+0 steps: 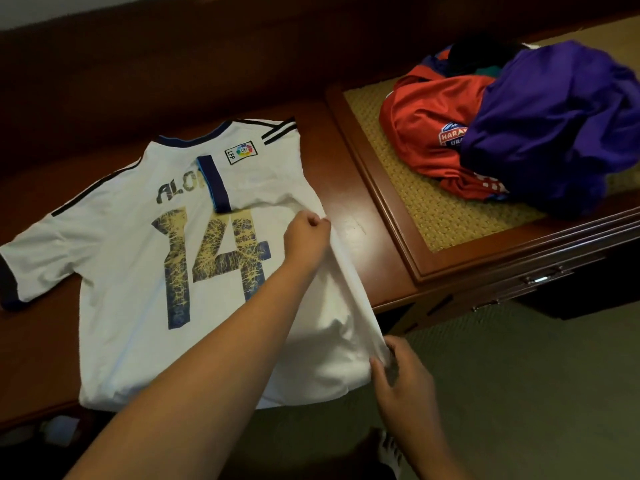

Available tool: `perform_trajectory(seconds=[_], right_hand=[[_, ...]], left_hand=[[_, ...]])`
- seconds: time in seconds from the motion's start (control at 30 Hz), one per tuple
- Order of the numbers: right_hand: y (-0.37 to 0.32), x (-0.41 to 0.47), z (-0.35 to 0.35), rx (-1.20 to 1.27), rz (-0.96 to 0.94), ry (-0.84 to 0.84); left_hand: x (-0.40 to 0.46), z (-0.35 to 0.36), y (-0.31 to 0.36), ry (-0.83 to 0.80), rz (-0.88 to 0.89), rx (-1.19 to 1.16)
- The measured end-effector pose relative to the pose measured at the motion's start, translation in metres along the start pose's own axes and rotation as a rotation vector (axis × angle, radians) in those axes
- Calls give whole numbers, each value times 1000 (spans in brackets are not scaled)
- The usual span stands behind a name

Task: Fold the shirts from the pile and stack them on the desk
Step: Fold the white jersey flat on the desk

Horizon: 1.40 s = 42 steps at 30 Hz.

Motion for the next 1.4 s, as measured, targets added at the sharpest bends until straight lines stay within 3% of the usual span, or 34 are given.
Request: perform_trajectory(seconds=[0.17, 0.33, 0.47, 0.63, 0.77, 0.9, 1.0, 1.17, 1.33, 1.4], right_hand=[[-42, -25, 10, -216, -293, -13], [-41, -42, 50, -261, -321, -250], [-19, -52, 67, -137, -233, -415], [19, -29, 40, -95, -46, -274], [37, 6, 22, 36, 96, -173], [39, 31, 43, 171, 258, -254], [24, 37, 62, 191, 189, -364], [12, 38, 57, 362, 132, -340], [13, 37, 52, 345, 132, -317], [15, 38, 51, 329, 137, -313]], left_hand=[[-15, -4, -22, -120, -247, -504], [-26, -18, -38, -105, -323, -663], [-49, -19, -50, -173, -358, -518], [-65, -13, -53, -316, -334, -252], [-62, -19, -42, -205, -231, -140], [-69, -38, -36, -39, -93, -1], [-91, -39, -48, -42, -102, 94], [-110, -18, -68, -138, -172, 171], [-112, -9, -48, -102, 11, 492], [-111, -18, -43, -47, 55, 462]])
Point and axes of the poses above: each hand's wrist, its own x-axis towards the middle knuckle, its own z-axis out of the palm, y = z × x, the point moved 10 cm from there along x, towards the middle knuckle, and after that the axes turned 2 degrees about -x, right-handed, at the moved point
